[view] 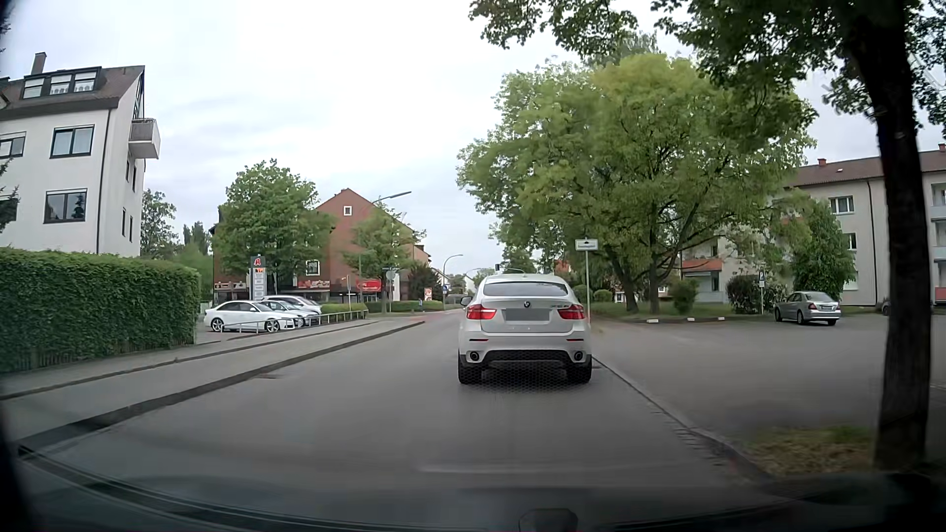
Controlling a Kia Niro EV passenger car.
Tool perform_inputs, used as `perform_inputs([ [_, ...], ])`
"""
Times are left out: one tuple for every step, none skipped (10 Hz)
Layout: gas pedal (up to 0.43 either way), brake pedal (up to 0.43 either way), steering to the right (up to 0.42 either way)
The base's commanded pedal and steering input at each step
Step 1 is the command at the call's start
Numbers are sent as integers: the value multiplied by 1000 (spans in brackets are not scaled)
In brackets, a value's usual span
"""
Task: Follow the waypoints while adhering to traffic rules and regulations
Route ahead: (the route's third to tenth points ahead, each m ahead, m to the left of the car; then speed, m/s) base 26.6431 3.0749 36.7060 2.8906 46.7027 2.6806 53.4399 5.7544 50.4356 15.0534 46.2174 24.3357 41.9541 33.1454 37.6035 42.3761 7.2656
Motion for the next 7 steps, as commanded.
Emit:
perform_inputs([
  [157, 0, -3],
  [150, 0, -2],
  [138, 0, -2],
  [130, 0, -3],
  [118, 0, -2],
  [110, 0, -2],
  [87, 0, -3],
])
